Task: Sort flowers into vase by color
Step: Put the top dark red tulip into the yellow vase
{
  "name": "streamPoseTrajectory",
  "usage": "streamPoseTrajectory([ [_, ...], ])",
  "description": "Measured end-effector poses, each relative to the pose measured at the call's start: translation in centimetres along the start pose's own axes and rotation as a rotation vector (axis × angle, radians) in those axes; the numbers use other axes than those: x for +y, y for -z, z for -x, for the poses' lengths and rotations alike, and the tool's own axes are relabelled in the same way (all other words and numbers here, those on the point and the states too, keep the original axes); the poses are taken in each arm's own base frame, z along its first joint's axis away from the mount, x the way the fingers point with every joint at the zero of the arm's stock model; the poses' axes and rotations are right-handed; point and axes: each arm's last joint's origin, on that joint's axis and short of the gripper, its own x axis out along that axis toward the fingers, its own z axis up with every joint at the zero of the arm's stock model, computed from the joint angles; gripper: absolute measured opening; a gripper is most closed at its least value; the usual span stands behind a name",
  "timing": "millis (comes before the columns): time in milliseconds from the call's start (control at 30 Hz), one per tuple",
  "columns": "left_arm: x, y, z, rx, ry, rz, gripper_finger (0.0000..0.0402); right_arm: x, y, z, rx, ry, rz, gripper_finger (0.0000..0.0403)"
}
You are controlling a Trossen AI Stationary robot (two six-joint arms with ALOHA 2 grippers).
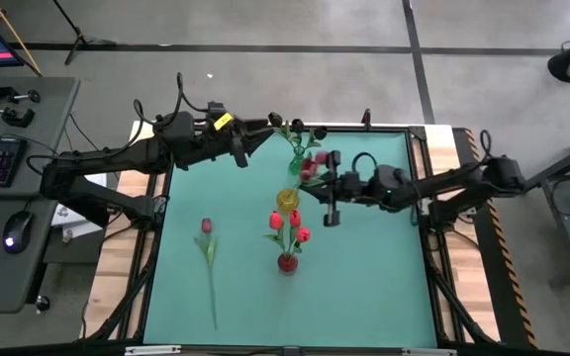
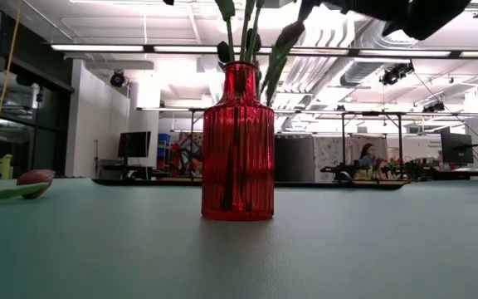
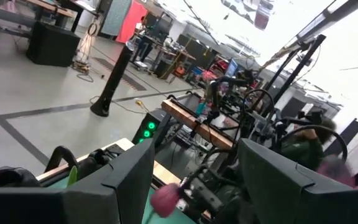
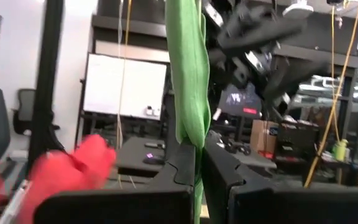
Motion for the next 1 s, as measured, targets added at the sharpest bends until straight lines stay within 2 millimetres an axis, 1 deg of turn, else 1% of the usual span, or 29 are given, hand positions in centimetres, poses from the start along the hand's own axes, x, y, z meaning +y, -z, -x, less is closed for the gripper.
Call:
streamPoseTrajectory([
  [133, -0.2, -0.1, 0.2, 0.014, 0.041, 0.002, 0.0221, -0.6, 1.4, -0.6, 0.039, 0.016, 0.006, 0.0000],
  [267, -0.4, -0.6, 0.8, 0.016, 0.087, 0.005, 0.0221, -1.3, 2.2, -0.9, 0.049, 0.033, -0.010, 0.0000],
  [433, -0.5, -1.1, 1.5, 0.003, 0.097, 0.008, 0.0221, -1.8, 3.1, -1.0, 0.073, 0.043, -0.011, 0.0000],
  [667, -0.4, -1.1, 1.5, 0.006, 0.095, 0.008, 0.0221, -2.0, 4.3, -1.1, 0.103, 0.048, -0.011, 0.0000],
  [900, -0.4, -1.0, 1.5, 0.018, 0.089, 0.006, 0.0221, -2.0, 4.4, -1.2, 0.098, 0.049, -0.032, 0.0000],
  [1000, -0.4, -0.9, 1.5, 0.020, 0.088, 0.005, 0.0221, -2.0, 4.3, -1.2, 0.094, 0.050, -0.071, 0.0000],
])
